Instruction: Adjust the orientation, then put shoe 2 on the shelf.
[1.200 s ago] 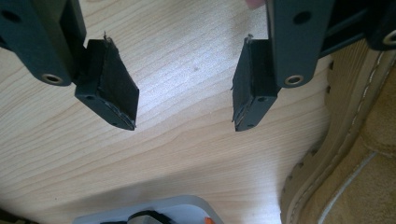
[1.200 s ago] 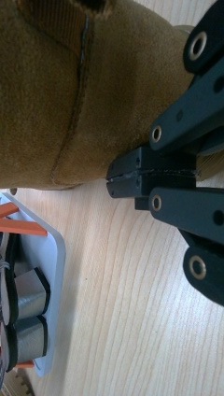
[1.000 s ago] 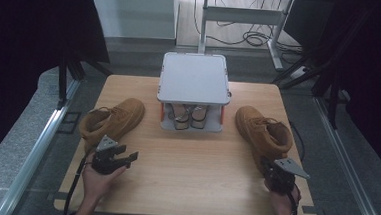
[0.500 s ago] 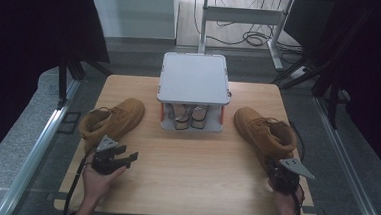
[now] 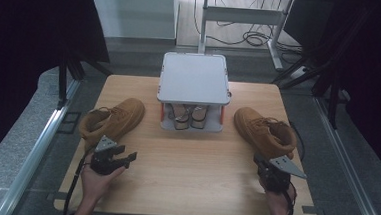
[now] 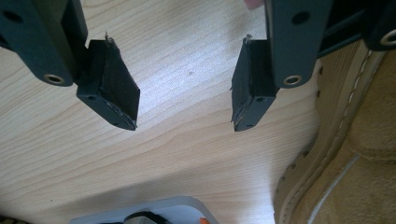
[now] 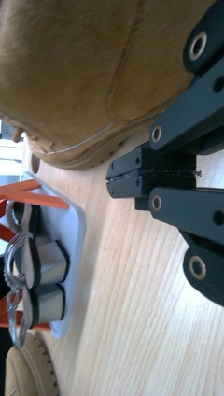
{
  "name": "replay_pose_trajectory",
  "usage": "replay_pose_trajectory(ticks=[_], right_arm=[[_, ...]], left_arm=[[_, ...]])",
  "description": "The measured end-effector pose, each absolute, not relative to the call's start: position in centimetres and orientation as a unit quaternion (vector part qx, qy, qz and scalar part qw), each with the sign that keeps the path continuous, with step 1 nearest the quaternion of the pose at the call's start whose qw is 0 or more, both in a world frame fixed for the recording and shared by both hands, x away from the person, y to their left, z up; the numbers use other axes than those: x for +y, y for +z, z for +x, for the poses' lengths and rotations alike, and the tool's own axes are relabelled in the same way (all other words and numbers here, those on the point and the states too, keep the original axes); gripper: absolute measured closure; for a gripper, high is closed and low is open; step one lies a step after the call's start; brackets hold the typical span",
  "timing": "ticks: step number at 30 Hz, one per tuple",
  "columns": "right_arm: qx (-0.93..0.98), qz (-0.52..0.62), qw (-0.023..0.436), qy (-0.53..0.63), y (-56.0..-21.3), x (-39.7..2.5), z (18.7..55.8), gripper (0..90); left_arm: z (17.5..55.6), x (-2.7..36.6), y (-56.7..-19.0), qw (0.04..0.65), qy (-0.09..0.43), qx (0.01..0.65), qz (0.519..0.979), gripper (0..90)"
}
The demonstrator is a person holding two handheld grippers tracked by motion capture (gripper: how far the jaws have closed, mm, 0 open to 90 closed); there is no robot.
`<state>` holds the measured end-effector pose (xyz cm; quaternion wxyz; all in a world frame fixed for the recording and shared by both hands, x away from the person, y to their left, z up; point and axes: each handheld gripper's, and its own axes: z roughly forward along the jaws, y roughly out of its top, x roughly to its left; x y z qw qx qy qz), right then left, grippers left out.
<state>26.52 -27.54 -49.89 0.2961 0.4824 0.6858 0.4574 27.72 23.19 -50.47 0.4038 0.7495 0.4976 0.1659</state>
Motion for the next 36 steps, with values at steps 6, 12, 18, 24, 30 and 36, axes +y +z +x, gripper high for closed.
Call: replay_pose_trajectory(ticks=[6, 12, 18, 24, 30, 36], right_arm=[[0.688, 0.474, 0.290, 0.467, -49.7, -26.8, 26.7, 79.6], [0.698, 0.463, 0.277, 0.471, -49.7, -26.2, 26.5, 69.7], [0.703, 0.457, 0.277, 0.469, -49.8, -25.7, 26.4, 64.7], [0.706, 0.456, 0.276, 0.466, -49.8, -25.4, 26.4, 62.6], [0.709, 0.458, 0.273, 0.461, -50.1, -25.2, 26.6, 61.6], [0.713, 0.455, 0.269, 0.460, -50.3, -25.1, 26.7, 61.1]], left_arm=[[27.3, 23.5, -49.2, 0.408, 0.169, 0.502, 0.743, 41.5], [27.2, 23.9, -46.4, 0.422, 0.186, 0.491, 0.739, 40.9], [27.5, 24.7, -43.1, 0.413, 0.222, 0.482, 0.740, 40.6], [28.3, 26.8, -40.3, 0.405, 0.246, 0.495, 0.728, 40.3], [29.8, 29.4, -39.5, 0.396, 0.245, 0.514, 0.721, 40.4], [31.5, 31.8, -40.0, 0.361, 0.244, 0.544, 0.717, 40.1]])
